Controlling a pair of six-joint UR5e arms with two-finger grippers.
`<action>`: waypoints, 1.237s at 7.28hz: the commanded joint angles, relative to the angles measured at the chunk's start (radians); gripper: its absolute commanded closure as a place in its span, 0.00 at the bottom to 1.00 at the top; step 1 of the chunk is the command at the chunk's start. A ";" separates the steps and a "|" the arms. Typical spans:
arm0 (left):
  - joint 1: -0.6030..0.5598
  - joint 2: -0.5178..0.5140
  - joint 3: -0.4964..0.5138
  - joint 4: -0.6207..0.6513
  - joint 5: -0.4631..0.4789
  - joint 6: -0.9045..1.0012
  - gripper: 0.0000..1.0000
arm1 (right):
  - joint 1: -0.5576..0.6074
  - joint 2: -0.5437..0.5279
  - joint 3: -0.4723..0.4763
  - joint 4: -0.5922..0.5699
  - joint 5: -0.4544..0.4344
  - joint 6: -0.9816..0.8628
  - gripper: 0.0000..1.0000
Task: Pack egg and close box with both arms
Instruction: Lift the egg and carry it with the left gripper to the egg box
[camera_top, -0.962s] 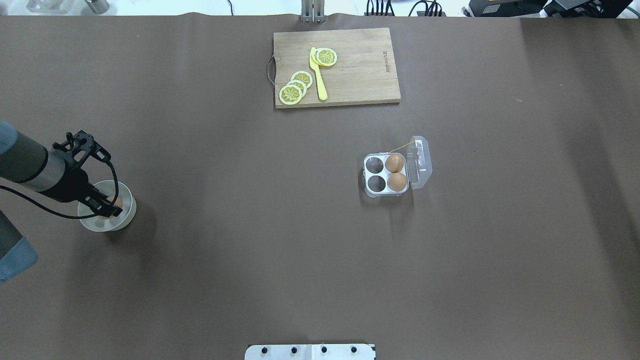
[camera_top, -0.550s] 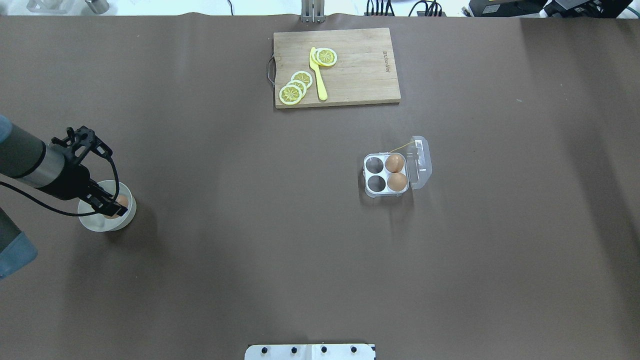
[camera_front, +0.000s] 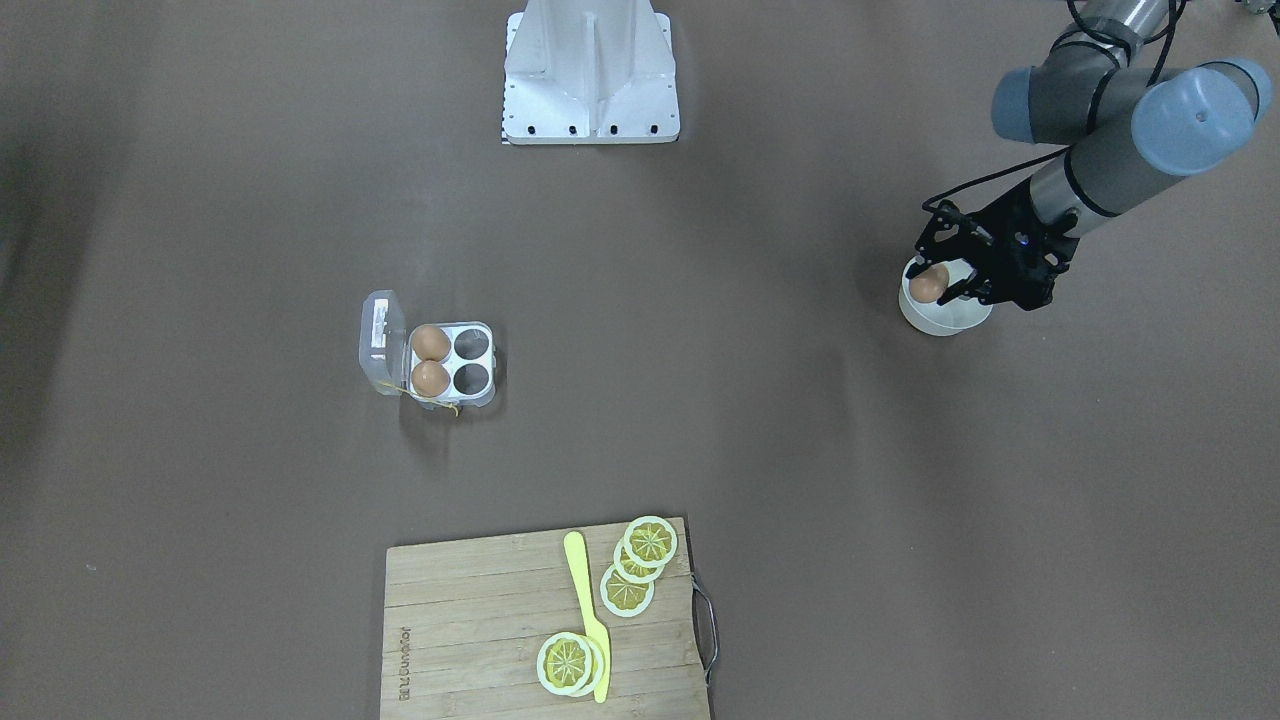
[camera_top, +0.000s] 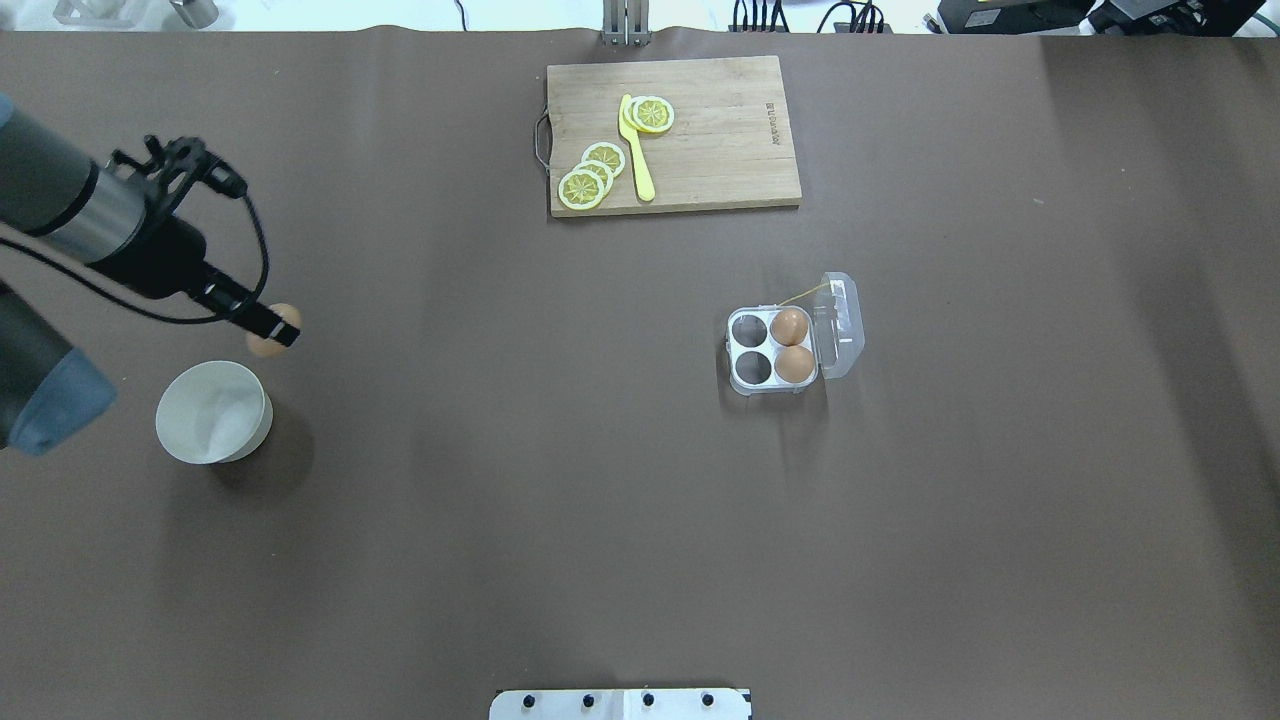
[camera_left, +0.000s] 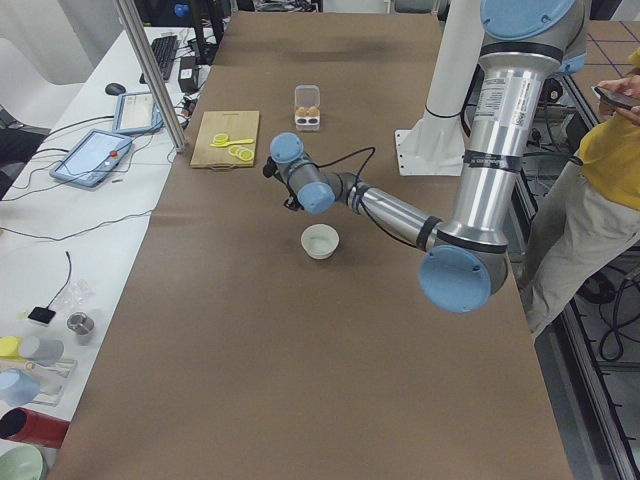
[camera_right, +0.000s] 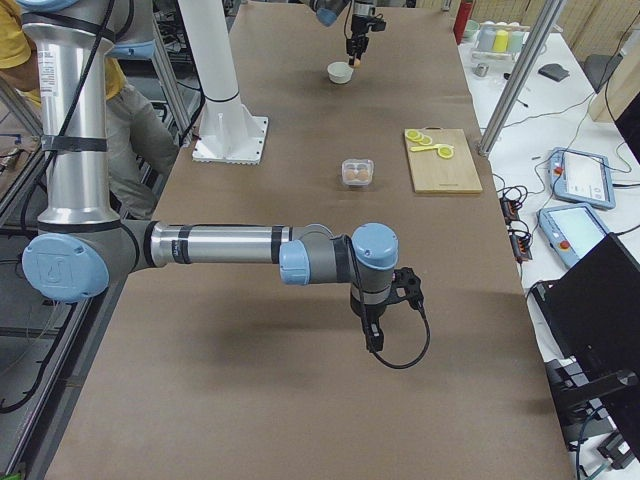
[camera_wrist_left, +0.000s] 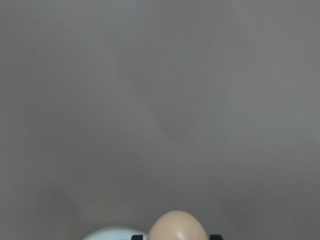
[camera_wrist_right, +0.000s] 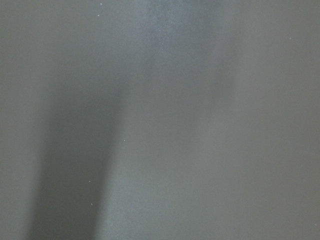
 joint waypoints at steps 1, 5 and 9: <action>0.002 -0.251 0.039 0.156 -0.007 -0.131 0.86 | 0.000 0.000 0.000 0.000 0.002 0.001 0.00; 0.158 -0.540 0.243 0.130 0.060 -0.290 0.86 | 0.000 0.004 0.002 0.000 -0.006 0.000 0.00; 0.332 -0.723 0.516 -0.106 0.326 -0.391 0.86 | -0.001 0.004 0.000 0.000 -0.018 -0.003 0.00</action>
